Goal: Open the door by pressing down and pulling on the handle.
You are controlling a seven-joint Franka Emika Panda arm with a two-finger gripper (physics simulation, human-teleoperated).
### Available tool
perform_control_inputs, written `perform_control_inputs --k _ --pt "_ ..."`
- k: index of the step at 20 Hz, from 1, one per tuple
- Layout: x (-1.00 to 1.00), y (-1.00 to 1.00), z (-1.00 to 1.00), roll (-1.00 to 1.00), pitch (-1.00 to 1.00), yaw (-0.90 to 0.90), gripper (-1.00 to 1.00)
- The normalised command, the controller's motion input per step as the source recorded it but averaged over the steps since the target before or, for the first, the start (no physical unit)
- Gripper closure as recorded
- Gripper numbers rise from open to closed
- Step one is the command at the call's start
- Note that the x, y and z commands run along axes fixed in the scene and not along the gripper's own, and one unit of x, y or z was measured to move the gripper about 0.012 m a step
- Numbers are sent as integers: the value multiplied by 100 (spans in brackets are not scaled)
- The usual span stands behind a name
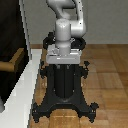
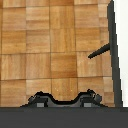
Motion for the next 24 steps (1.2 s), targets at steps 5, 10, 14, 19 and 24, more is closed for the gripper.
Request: perform_control_inputs --k 5,10,14,19,24 --pt "0 0 0 0 0 0 -100" --pt "0 0 40 0 0 0 -100" --pt "0 0 75 0 0 0 -100" --pt "0 0 80 0 0 0 -100" --pt "0 0 80 0 0 0 -100"
